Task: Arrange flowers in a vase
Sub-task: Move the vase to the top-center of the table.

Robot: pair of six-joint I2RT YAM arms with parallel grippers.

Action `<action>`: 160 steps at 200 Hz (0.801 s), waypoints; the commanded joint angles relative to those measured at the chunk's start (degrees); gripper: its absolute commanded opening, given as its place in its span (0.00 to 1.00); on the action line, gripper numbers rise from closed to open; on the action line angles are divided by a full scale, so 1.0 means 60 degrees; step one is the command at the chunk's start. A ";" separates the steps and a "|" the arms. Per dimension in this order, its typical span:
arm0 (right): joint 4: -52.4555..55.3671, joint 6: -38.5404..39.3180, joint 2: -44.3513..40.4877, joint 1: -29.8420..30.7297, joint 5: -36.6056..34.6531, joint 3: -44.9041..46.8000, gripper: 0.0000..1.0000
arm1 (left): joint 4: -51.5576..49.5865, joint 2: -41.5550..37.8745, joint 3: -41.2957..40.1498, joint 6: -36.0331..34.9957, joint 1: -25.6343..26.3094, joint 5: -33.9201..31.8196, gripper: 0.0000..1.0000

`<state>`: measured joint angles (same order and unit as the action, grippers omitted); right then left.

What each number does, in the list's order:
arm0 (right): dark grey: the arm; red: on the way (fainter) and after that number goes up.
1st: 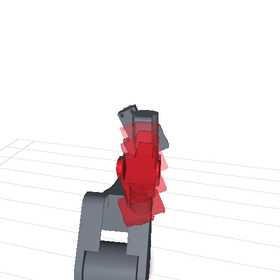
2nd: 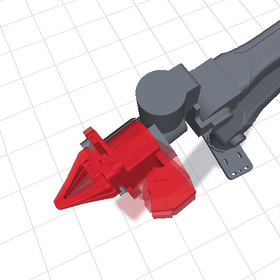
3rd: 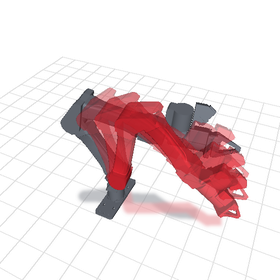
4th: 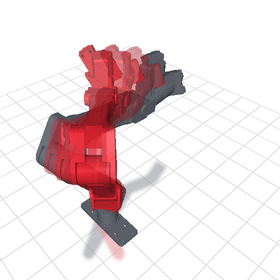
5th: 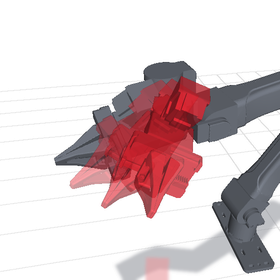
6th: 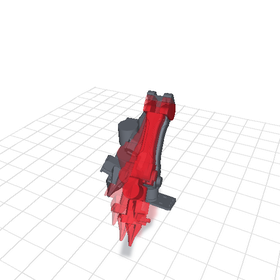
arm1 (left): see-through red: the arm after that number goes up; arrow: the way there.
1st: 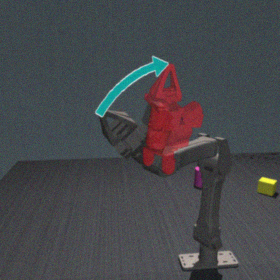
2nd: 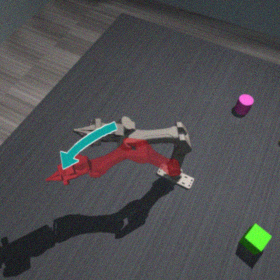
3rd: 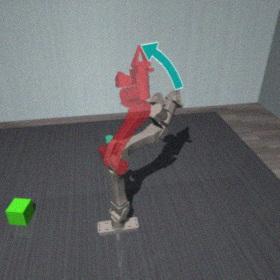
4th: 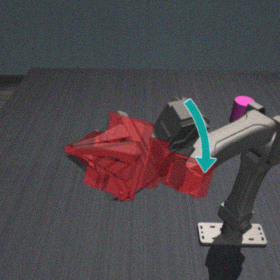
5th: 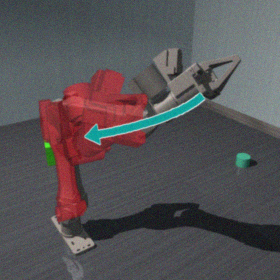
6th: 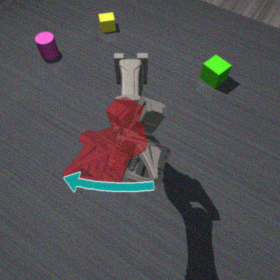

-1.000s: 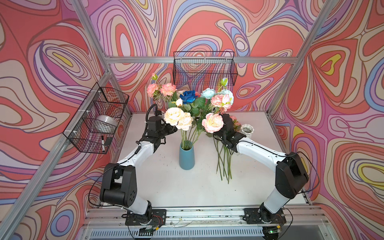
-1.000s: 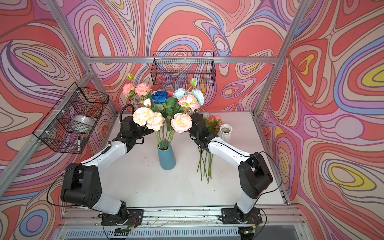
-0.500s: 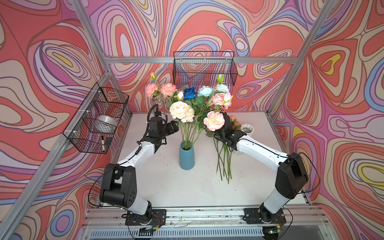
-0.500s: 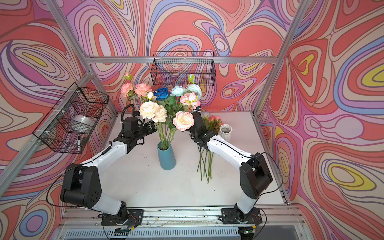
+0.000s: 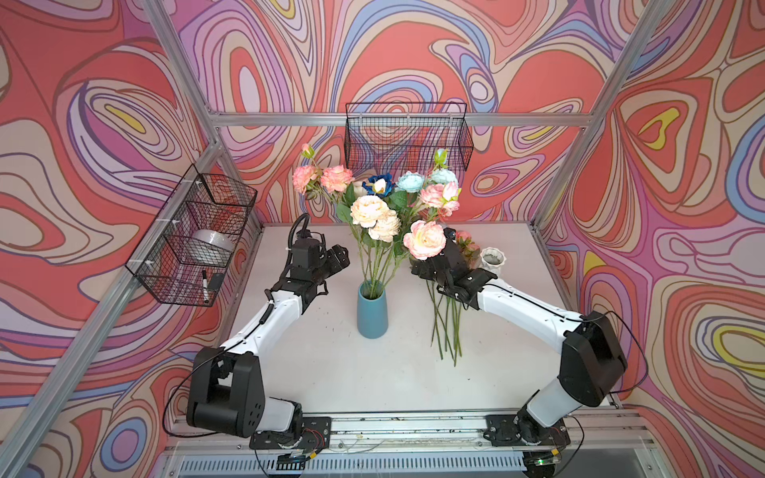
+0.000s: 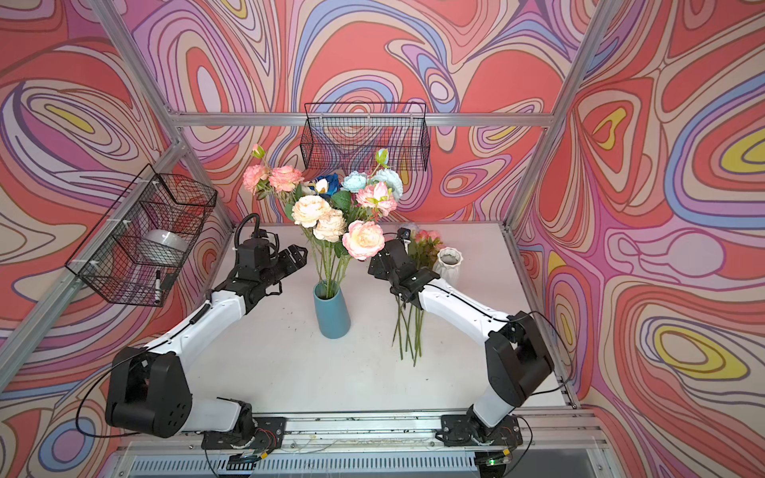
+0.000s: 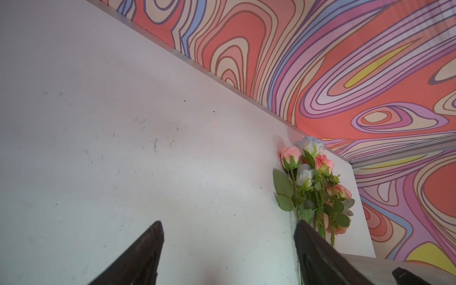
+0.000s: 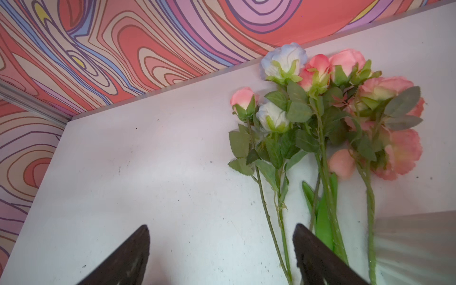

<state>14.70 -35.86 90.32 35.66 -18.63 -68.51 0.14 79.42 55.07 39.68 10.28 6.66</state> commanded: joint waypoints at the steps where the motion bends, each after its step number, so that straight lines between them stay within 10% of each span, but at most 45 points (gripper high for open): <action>1: 0.0086 -0.0062 -0.0921 0.0015 0.0448 0.0804 0.89 | -0.0470 -0.0541 -0.0513 0.0616 0.0002 -0.0179 0.85; 59: -0.0155 0.1021 -0.2647 0.1454 0.2089 0.2267 0.81 | -0.0478 -0.2622 -0.2424 0.1585 0.0026 0.0575 0.85; 160: -0.0145 0.0604 -0.0652 0.2273 0.1873 -0.0201 0.71 | -0.0561 -0.2788 -0.2726 0.1489 0.0058 0.1174 0.87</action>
<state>12.40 -32.08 83.68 48.69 -6.39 -65.91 -3.33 61.43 39.09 48.10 10.46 12.16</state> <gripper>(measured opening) 0.725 0.874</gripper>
